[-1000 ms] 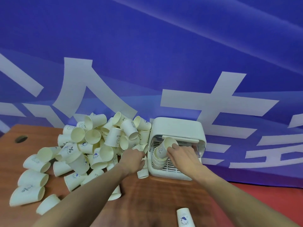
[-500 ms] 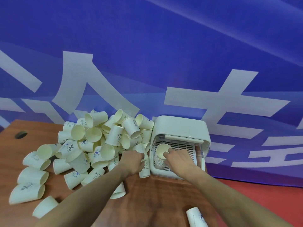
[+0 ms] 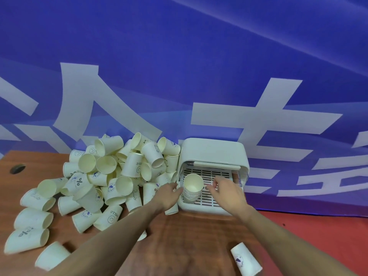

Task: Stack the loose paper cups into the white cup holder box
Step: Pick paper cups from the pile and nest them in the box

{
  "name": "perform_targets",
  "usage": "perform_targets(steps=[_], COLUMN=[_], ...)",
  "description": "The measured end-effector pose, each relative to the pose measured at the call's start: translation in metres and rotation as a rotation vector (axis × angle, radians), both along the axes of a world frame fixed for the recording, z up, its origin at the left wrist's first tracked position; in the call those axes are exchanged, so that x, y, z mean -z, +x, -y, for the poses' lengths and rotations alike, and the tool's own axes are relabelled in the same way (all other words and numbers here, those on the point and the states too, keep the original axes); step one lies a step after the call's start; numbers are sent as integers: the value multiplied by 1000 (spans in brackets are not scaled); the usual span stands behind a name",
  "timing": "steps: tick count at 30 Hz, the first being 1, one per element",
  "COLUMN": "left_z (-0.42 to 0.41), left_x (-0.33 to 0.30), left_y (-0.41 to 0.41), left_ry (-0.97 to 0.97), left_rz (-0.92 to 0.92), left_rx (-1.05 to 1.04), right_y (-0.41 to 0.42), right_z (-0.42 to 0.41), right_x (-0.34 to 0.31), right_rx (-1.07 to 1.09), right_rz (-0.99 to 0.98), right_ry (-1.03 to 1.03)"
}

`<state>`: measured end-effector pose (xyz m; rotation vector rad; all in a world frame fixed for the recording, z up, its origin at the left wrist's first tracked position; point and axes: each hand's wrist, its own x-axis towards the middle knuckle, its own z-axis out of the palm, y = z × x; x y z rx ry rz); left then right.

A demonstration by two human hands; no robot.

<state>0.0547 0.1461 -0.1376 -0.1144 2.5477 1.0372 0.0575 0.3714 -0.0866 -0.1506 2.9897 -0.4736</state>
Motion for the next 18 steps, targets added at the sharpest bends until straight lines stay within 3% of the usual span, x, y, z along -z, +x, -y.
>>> perform_targets(steps=[2,8,13,18], left_z=[-7,-28,-42,-48], left_x=[2,12,15,26], left_y=[-1,-3,-4,-9], left_ry=[113,519,462,618], left_rz=[83,252,249,310], left_rx=[-81,-362,-335,-492], right_y=[-1,-11,-15,-14], right_z=[-8,-10,13,23], right_x=[7,24,48,63], right_rx=[104,338,429,470], right_rz=[71,387,646,778], right_ry=[-78,-634,-979,-1144])
